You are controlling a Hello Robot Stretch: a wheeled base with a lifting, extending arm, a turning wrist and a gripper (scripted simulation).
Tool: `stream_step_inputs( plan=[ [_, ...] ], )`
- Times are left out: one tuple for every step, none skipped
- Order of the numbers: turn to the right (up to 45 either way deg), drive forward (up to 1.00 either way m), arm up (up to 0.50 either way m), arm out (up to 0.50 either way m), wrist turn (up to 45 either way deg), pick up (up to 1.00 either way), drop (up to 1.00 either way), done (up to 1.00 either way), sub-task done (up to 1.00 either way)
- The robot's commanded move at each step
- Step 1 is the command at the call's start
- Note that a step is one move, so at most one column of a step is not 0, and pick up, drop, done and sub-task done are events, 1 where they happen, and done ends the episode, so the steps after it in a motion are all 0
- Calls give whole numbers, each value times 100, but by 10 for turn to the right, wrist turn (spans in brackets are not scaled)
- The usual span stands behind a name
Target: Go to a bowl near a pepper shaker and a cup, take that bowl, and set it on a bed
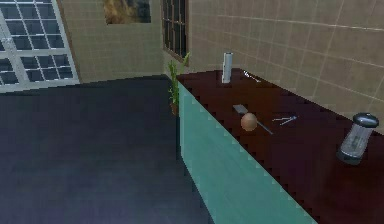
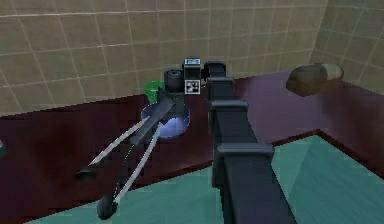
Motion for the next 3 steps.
stream_step_inputs(
  plan=[
    [0,0,0,0,450,0,0,0,0],
    [0,0,0,0,450,0,0,0,0],
    [0,0,0,0,240,0,0,0,0]
  ],
)
